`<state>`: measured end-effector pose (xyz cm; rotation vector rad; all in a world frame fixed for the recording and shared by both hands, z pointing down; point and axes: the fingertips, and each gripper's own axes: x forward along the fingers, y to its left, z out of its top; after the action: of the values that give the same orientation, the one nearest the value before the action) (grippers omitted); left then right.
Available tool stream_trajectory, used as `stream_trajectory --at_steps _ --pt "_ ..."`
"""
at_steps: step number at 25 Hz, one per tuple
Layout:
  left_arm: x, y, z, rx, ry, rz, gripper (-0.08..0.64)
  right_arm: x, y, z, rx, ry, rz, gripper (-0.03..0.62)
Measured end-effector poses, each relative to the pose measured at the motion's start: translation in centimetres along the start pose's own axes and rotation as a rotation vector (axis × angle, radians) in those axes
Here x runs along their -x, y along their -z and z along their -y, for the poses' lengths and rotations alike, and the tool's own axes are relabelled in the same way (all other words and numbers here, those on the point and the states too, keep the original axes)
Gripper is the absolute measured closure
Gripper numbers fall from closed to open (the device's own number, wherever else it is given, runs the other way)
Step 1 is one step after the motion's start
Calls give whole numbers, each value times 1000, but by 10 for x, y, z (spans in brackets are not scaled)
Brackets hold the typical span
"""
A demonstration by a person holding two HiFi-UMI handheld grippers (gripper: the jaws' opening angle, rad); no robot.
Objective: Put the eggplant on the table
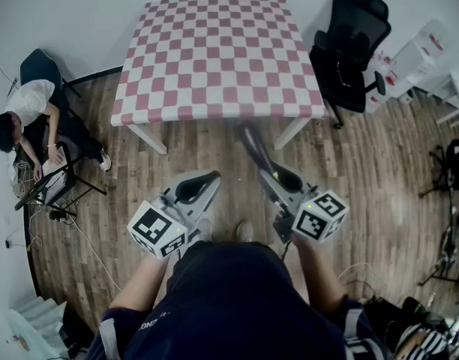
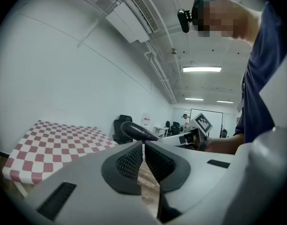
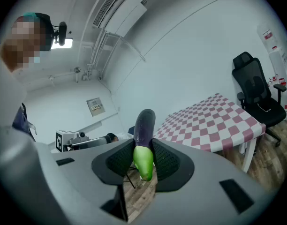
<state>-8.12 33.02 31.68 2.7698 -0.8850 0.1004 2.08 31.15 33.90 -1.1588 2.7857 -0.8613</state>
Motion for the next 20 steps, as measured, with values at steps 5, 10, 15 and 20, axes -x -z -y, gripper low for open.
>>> stream_trajectory --at_steps 5,10,15,20 --pt "-9 -3 -8 -3 -3 -2 522 -7 -7 9 1 -8 3 463" --pt "-21 -1 -10 -1 -15 -4 522 -7 -13 21 -14 -20 15 462" --pt "-43 -2 -1 1 -25 3 522 10 -20 42 -15 -28 17 462" --pt "-73 6 23 4 -23 -5 522 36 -19 67 -20 -38 -1 462"
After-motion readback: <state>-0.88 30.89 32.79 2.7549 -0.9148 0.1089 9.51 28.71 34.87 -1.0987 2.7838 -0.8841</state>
